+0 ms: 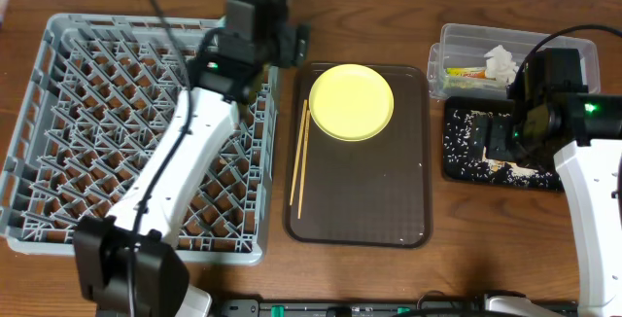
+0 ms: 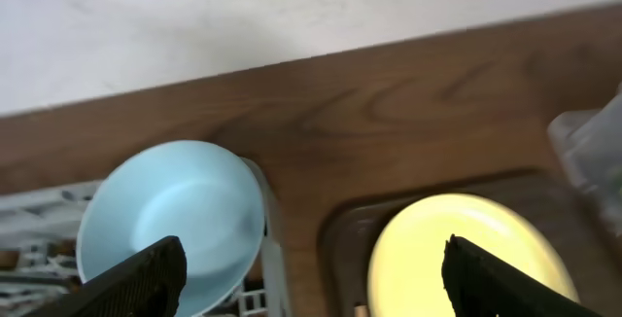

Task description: Sort waste into correct bins and load items into the dishwasher

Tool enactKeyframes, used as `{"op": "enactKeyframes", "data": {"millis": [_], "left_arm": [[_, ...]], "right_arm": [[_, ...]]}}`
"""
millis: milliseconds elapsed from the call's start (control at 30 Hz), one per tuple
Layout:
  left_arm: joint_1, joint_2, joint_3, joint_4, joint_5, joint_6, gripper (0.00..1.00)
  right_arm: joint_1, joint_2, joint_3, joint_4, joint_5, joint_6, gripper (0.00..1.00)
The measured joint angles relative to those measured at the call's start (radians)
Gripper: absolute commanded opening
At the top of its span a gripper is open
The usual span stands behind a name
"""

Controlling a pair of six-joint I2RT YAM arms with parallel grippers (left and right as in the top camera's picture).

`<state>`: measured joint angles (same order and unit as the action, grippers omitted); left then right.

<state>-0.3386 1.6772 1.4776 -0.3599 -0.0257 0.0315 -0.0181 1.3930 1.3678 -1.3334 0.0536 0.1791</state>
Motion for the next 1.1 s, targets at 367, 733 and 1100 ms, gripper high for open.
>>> {"op": "enactKeyframes", "data": {"millis": [367,733,1100], "left_arm": [[-0.003,0.168,0.0,-0.009,-0.105,0.104,0.63],[-0.002,0.227,0.0,-0.006,-0.179,0.124,0.47],[0.026,0.237,0.0,-0.01,-0.192,0.128,0.37]], "right_arm": [[0.0,0.0,0.0,-0.007,0.0,0.0,0.99],[0.0,0.0,0.0,-0.018,0.0,0.0,0.99],[0.0,0.0,0.0,-0.02,0.0,0.0,0.99]]}}
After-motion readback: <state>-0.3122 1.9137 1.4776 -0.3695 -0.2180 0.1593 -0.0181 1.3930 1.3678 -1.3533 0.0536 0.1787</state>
